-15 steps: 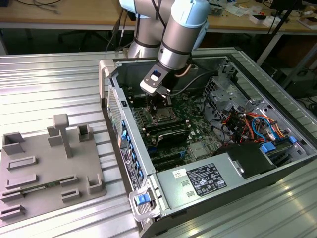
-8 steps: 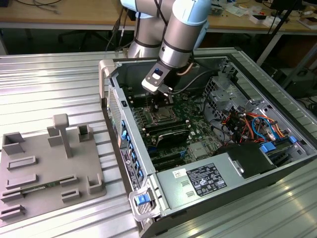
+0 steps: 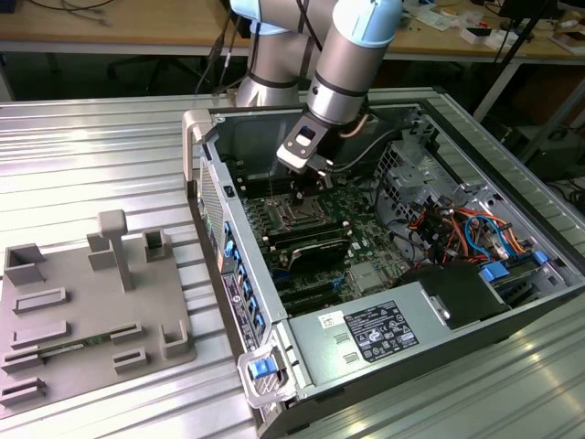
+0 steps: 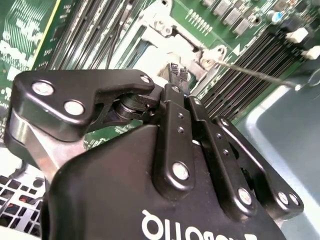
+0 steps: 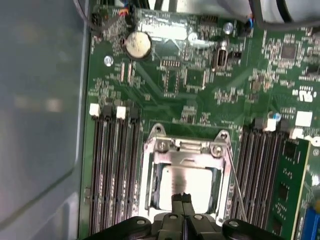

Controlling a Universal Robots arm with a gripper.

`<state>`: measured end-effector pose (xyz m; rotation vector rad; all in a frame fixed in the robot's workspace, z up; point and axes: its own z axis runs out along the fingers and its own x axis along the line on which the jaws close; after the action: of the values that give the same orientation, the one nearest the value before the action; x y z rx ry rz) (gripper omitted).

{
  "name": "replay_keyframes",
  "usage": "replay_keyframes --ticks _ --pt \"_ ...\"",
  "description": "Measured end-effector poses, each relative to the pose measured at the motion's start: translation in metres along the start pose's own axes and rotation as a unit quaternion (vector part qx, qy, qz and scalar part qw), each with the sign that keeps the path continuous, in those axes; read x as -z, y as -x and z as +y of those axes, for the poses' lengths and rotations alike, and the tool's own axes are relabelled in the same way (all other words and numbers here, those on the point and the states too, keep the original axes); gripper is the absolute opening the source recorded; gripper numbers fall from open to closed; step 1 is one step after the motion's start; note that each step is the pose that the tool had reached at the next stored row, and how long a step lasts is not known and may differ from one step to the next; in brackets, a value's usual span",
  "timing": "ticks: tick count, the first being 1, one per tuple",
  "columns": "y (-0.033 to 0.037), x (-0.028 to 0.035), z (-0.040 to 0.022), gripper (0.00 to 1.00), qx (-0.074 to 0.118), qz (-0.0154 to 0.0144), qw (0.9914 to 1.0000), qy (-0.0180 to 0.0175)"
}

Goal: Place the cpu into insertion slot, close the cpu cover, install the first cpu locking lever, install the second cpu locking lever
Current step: 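Close the cpu cover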

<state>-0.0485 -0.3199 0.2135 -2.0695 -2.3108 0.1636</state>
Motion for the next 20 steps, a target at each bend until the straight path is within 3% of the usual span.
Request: replay_keyframes --ticks 2,5,6,7,8,9,12,20 --pt "0.0002 0.0002 0.0025 0.11 0.004 -0.0009 0.99998 0.0049" --pt "0.0002 0.0000 0.0027 0.11 0.007 -0.0032 0.99970 0.0231" --pt "0.0001 0.0000 0.0027 0.11 0.008 -0.0046 0.99940 0.0335" --pt "0.0001 0.0000 0.0026 0.11 0.008 -0.0064 0.99879 0.0481" --pt "0.0001 0.0000 0.0024 0.11 0.009 -0.0070 0.99858 0.0521" --pt "0.0000 0.0003 0.0020 0.11 0.009 -0.0072 0.99844 0.0546" --pt "0.0001 0.0044 0.0002 0.11 0.009 -0.0076 0.99829 0.0572" --pt "-0.0004 0.0053 -0.0042 0.11 0.009 -0.0076 0.99829 0.0574"
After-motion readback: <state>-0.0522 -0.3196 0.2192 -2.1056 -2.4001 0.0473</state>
